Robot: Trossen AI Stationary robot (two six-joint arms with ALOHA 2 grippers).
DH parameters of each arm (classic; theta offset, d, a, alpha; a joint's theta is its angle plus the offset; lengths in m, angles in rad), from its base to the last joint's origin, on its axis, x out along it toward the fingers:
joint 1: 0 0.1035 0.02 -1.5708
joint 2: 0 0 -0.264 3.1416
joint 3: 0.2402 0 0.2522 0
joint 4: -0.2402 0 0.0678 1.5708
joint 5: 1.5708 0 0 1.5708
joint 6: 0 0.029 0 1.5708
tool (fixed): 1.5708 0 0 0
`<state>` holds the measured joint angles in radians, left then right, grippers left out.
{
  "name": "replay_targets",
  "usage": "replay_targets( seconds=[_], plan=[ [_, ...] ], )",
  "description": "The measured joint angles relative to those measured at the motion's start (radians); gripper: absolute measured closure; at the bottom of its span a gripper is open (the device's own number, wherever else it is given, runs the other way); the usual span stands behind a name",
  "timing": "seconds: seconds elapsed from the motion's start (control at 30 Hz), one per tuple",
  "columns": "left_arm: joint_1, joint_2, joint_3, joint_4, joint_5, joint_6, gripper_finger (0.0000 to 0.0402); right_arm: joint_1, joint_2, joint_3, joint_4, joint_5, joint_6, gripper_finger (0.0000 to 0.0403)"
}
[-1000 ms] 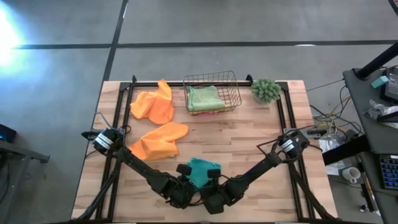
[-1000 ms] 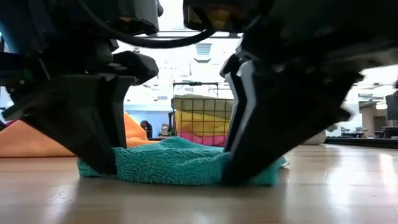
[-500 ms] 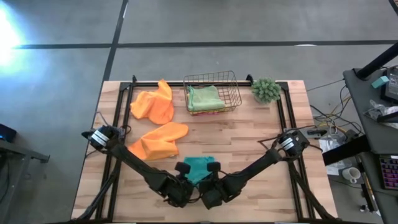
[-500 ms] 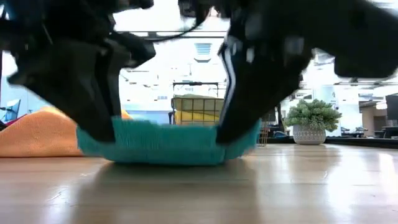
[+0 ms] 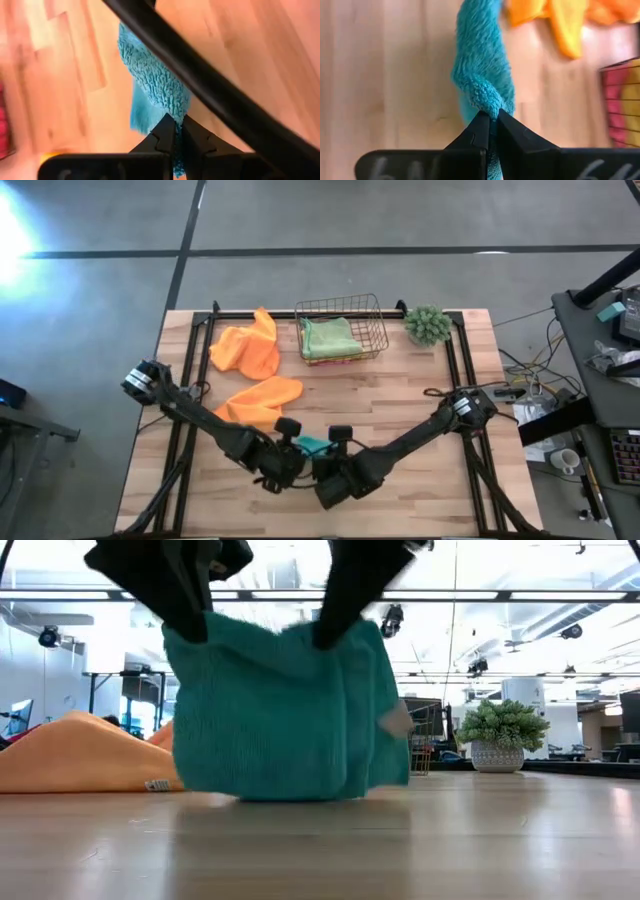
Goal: Fold microfiber towels
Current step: Put the folded blue microfiber cloth into the gold wire basket
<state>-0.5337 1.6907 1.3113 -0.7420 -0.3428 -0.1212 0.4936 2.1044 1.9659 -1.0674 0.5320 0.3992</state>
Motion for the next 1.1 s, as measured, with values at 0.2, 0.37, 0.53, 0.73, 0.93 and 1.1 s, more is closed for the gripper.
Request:
replay_targets(
  seconds=[0.2,0.37,0.53,0.73,0.93,1.1],
  plan=[
    [0.052,-0.080,0.000,-0.097,0.000,0.042,0.0401,-0.043,-0.001,0.125,-0.085,0.021,-0.006,0.0392],
    [0.109,-0.141,-0.001,-0.135,-0.007,0.130,0.0401,-0.081,-0.002,0.205,-0.173,0.073,-0.007,0.0392],
    [0.174,-0.191,-0.001,-0.137,-0.008,0.204,0.0401,-0.126,-0.002,0.249,-0.238,0.105,-0.006,0.0392],
    [0.264,-0.233,-0.002,-0.137,-0.017,0.305,0.0401,-0.172,-0.003,0.288,-0.326,0.162,-0.009,0.0392],
    [0.336,-0.256,0.014,-0.133,-0.034,0.408,0.0401,-0.230,-0.026,0.305,-0.383,0.181,-0.050,0.0392],
    [0.395,-0.267,0.049,-0.123,-0.065,0.487,0.0402,-0.293,-0.078,0.305,-0.390,0.219,-0.101,0.0392]
  ],
)
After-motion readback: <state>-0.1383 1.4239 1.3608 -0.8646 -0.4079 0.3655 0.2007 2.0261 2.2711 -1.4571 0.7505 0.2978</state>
